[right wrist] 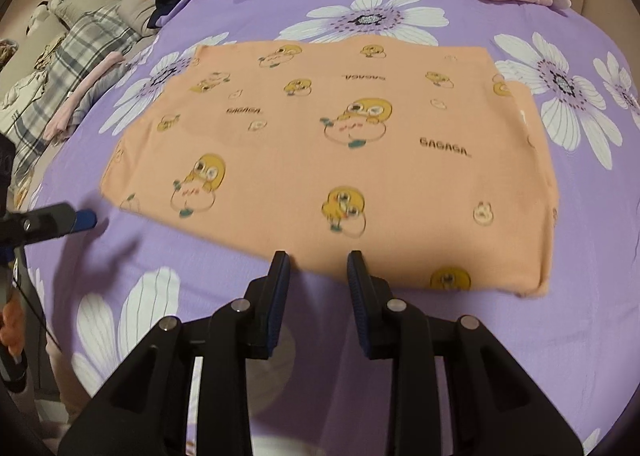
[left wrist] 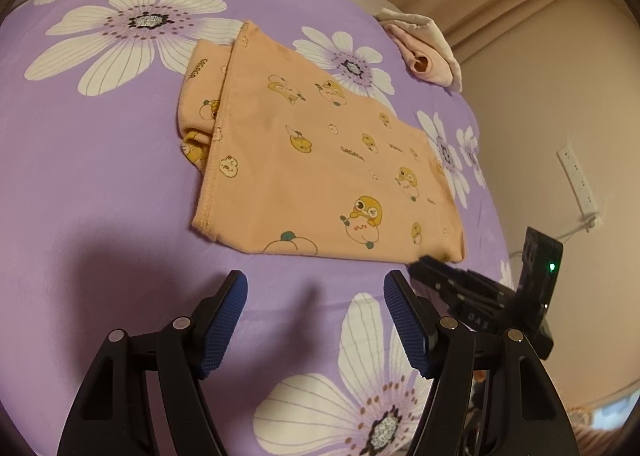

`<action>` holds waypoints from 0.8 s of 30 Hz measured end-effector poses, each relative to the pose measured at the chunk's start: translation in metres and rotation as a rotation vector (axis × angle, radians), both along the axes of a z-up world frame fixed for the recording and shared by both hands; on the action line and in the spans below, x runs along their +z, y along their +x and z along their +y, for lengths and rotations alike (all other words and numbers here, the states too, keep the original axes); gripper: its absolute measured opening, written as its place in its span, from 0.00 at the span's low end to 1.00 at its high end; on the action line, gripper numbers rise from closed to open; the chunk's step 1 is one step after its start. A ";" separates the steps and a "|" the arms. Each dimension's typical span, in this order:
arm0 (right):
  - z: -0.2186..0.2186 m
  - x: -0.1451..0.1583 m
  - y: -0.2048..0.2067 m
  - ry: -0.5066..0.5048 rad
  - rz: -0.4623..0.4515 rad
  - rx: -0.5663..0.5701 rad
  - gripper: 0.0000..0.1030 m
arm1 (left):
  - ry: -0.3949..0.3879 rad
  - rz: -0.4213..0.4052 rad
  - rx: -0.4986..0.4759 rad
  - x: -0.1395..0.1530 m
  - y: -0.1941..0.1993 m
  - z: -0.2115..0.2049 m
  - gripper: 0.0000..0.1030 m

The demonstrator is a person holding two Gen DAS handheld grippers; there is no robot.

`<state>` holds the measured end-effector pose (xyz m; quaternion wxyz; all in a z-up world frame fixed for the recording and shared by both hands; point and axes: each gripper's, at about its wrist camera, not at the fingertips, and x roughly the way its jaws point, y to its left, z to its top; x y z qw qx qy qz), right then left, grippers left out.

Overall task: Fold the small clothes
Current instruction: 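Move the left tool to the side edge of the folded shirt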

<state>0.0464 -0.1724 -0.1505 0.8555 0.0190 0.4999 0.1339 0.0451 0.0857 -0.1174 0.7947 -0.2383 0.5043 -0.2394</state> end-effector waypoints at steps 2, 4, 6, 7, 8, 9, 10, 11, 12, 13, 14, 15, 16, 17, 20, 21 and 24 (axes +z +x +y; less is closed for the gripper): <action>-0.002 0.001 -0.005 0.008 0.019 0.009 0.30 | -0.006 -0.003 0.000 0.001 -0.001 0.001 0.67; -0.002 0.003 -0.009 0.029 0.023 0.012 0.32 | -0.015 -0.004 0.005 0.002 -0.002 0.003 0.67; -0.001 0.009 -0.015 0.044 0.008 0.017 0.32 | -0.021 -0.004 0.008 0.002 -0.003 0.005 0.67; 0.000 0.012 -0.016 0.047 -0.003 0.020 0.32 | -0.024 -0.003 0.010 0.003 -0.003 0.006 0.67; 0.002 0.016 -0.017 0.049 -0.014 0.024 0.32 | -0.026 -0.004 0.011 0.003 -0.004 0.007 0.67; 0.004 0.020 -0.018 0.051 -0.025 0.030 0.32 | -0.029 -0.005 0.013 0.004 -0.004 0.007 0.67; 0.006 0.024 -0.018 0.051 -0.035 0.035 0.32 | -0.032 -0.008 0.014 0.005 -0.004 0.008 0.67; 0.007 0.026 -0.018 0.051 -0.041 0.039 0.32 | -0.033 -0.010 0.014 0.006 -0.004 0.008 0.67; 0.011 0.030 -0.017 0.054 -0.051 0.046 0.32 | -0.034 -0.012 0.014 0.006 -0.005 0.008 0.67; 0.013 0.032 -0.016 0.059 -0.056 0.053 0.33 | -0.035 -0.013 0.014 0.007 -0.005 0.008 0.67; 0.014 0.034 -0.015 0.064 -0.059 0.058 0.33 | -0.036 -0.015 0.015 0.007 -0.006 0.009 0.67; 0.016 0.035 -0.014 0.067 -0.063 0.062 0.33 | -0.036 -0.017 0.017 0.008 -0.006 0.010 0.67; 0.018 0.037 -0.013 0.068 -0.067 0.066 0.33 | -0.038 -0.018 0.019 0.009 -0.006 0.012 0.67; 0.021 0.038 -0.013 0.072 -0.070 0.071 0.33 | -0.041 -0.019 0.022 0.009 -0.006 0.013 0.67; 0.027 0.040 -0.011 0.081 -0.071 0.080 0.33 | -0.050 -0.016 0.036 0.009 -0.006 0.018 0.67; 0.028 0.040 -0.011 0.084 -0.071 0.082 0.33 | -0.055 -0.016 0.041 0.009 -0.005 0.020 0.67; 0.032 0.041 -0.009 0.089 -0.070 0.087 0.33 | -0.067 -0.010 0.059 0.006 -0.004 0.025 0.67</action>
